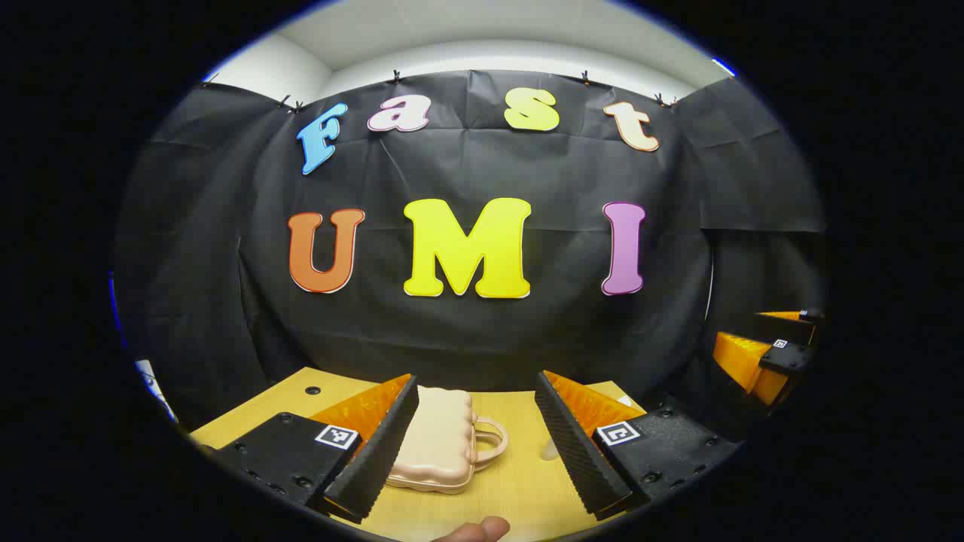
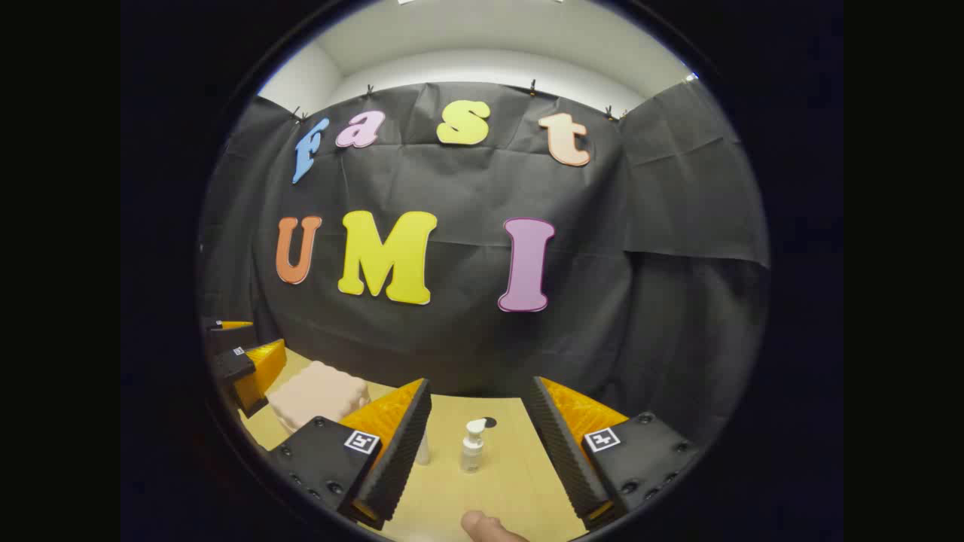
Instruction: First open the suitcase, pack the skin care products into it, and then close the suitcase.
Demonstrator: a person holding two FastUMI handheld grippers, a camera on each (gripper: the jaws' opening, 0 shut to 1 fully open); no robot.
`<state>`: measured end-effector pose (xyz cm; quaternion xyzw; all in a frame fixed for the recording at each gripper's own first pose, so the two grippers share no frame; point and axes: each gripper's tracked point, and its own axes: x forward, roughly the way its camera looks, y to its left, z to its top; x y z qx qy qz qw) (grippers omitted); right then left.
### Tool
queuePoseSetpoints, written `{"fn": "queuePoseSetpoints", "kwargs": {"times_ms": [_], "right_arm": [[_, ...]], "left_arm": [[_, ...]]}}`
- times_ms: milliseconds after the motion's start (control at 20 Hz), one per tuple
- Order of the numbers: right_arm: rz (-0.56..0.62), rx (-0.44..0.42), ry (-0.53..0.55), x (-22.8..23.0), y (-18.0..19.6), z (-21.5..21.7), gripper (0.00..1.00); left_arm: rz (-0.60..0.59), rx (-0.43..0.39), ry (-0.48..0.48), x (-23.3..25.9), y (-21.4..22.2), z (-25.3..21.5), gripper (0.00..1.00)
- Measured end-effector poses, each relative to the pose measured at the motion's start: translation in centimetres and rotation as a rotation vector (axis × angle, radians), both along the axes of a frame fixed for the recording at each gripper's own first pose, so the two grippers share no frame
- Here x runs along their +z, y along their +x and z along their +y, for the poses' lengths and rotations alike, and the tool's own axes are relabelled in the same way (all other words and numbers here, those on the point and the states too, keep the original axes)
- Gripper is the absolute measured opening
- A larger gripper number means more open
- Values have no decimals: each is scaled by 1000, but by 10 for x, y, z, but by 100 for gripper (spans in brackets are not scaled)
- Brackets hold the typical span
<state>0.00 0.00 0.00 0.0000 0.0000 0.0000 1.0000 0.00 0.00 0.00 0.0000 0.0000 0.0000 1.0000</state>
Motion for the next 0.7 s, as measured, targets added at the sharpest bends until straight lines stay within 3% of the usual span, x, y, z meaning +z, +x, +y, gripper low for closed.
{"fn": "queuePoseSetpoints", "kwargs": {"times_ms": [150,200,250,700], "right_arm": [[4,17,3,1,-1,6,80],[6,21,13,2,0,6,80],[1,26,22,4,0,7,80],[-7,46,3,7,12,7,80]], "left_arm": [[-33,-6,-3,12,3,-5,99],[-30,-16,-2,11,5,-11,94],[-30,-26,4,11,4,-16,99],[3,-32,27,3,20,-28,99]]}}
